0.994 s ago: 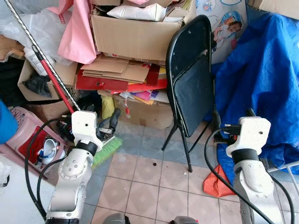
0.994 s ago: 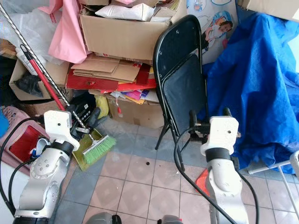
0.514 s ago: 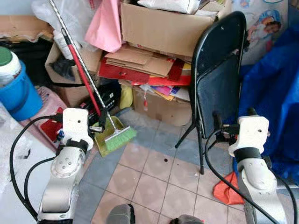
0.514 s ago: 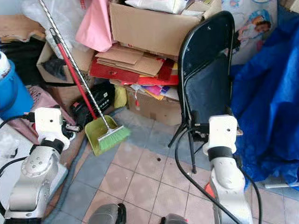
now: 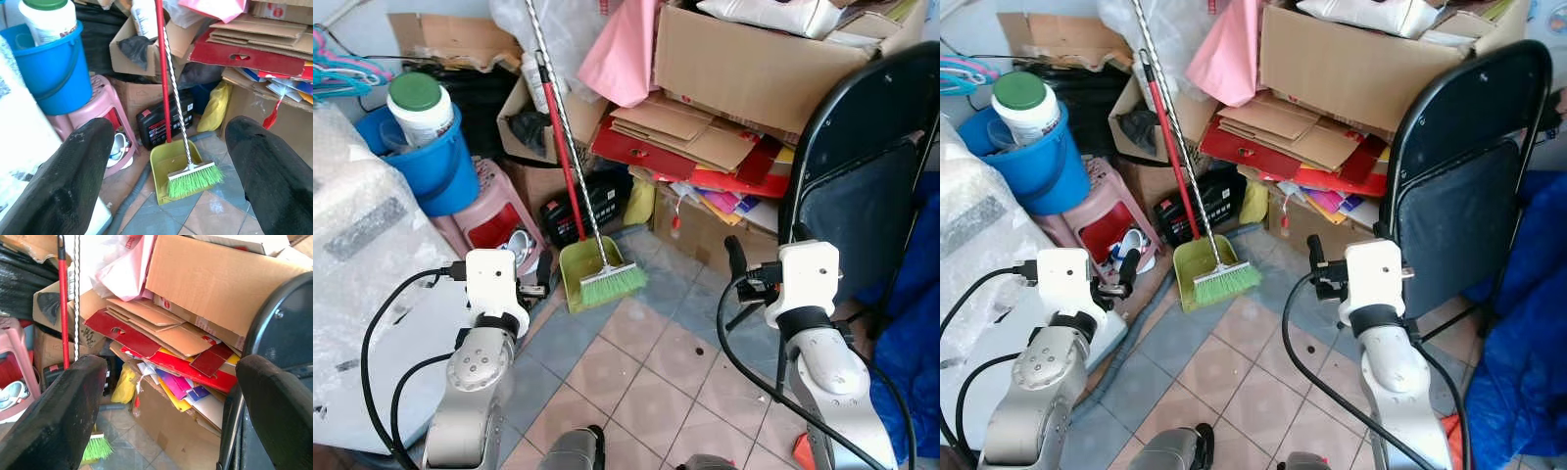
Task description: Clothes washing
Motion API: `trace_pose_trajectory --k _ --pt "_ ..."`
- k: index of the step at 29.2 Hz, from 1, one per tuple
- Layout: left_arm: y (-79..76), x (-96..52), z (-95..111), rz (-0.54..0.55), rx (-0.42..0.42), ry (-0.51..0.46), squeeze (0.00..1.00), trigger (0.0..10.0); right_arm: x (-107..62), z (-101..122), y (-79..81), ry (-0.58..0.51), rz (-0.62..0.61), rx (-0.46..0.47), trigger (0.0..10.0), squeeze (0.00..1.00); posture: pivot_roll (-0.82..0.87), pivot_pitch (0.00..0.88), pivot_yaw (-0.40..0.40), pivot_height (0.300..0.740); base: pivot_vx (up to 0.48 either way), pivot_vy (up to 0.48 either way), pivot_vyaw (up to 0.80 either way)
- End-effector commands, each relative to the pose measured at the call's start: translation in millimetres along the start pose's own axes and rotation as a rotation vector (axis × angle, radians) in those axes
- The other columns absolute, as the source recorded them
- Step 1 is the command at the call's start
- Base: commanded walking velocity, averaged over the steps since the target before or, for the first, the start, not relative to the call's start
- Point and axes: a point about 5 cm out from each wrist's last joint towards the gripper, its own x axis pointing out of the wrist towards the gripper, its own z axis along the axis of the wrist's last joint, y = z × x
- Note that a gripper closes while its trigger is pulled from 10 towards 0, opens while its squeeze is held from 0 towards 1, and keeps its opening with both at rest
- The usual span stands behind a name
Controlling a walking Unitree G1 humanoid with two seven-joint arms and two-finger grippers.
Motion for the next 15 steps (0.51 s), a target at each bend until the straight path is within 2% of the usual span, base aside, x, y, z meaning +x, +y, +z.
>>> trace_pose_trajectory --k 1,5,6,9,11,15 --pt "8.3 -1.7 -3 0.034 0.032 0.009 0.0 10.0 5.0 1 6.8 -0.016 0.025 0.027 10.0 0.0 0.0 0.018 0.03 0.74 0.0 0.0 0.8" --pt "5.8 0.9 -1 0.014 0.049 -0.005 0.0 10.0 8.8 0 7.1 -0.02 0.034 0.021 10.0 0.0 0.02 0.019 0.004 0.74 0.0 0.0 0.8" --pt "5.9 3.6 4 0.024 0.077 -0.024 0.0 10.0 13.1 1 7.8 -0.027 0.042 0.011 10.0 0.0 0.03 0.028 -0.004 0.74 0.0 0.0 0.8" --pt "5.1 11.0 22 0.018 0.07 -0.085 0.0 10.0 23.9 12 12.3 -0.071 0.079 -0.027 10.0 0.0 0.01 0.049 -0.008 0.74 0.0 0.0 0.8" --pt "6.7 11.7 28 0.024 0.076 -0.103 0.0 10.0 26.2 18 11.9 -0.088 0.076 -0.021 10.0 0.0 0.01 0.053 -0.008 0.74 0.0 0.0 0.8" --pt "18.2 1.1 14 0.08 0.048 -0.045 0.0 10.0 12.8 5 10.8 -0.041 0.035 0.021 10.0 0.0 0.01 0.045 0.017 0.74 0.0 0.0 0.8"
